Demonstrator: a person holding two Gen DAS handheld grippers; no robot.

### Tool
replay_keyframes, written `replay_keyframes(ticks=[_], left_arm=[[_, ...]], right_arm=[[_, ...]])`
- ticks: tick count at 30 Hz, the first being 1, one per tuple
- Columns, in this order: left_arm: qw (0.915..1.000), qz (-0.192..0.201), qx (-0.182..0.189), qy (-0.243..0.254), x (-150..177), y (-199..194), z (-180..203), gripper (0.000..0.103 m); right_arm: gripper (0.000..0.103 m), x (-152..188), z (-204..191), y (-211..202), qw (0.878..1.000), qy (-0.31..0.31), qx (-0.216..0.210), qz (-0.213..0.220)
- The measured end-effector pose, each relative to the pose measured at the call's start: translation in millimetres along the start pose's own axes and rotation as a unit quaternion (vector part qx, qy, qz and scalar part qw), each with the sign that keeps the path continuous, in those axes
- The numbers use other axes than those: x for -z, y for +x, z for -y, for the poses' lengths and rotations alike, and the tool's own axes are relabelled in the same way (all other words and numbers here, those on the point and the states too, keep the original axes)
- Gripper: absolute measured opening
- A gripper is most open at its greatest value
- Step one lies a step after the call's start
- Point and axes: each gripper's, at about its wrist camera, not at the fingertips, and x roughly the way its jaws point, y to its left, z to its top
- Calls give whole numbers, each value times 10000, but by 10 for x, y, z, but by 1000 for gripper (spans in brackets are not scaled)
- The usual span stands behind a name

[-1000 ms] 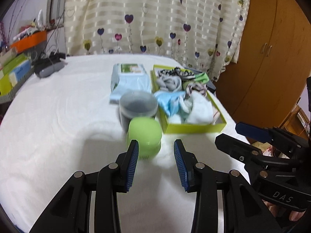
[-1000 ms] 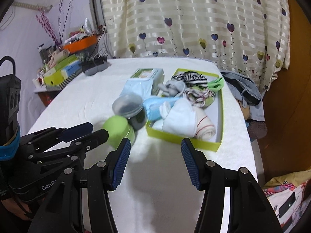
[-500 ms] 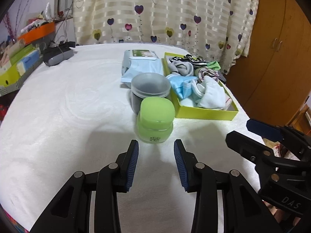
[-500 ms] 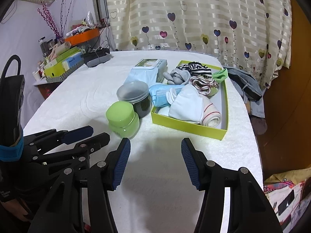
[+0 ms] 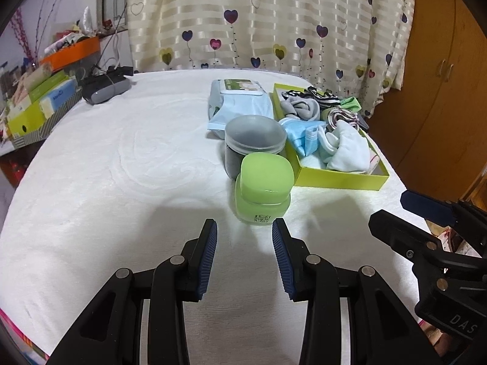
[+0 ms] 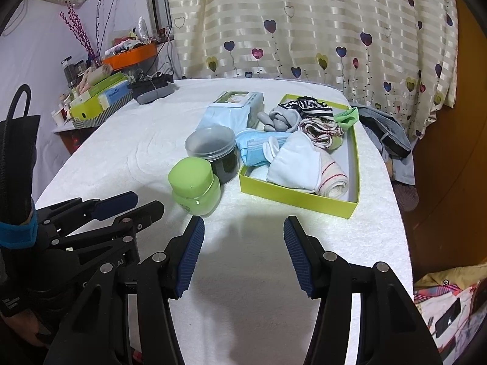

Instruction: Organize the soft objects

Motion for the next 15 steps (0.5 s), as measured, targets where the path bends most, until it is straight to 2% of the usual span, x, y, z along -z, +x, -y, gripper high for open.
replay_keyframes(ticks=[12,15], left_arm=[[10000,-17,-6,27,20,-4,-14,36],[9999,-21,-131,86,23,2,18,36]], right_arm=[[55,53,-2,40,10000,26,20,-74],[55,71,-8,51,10000,37,16,-88]])
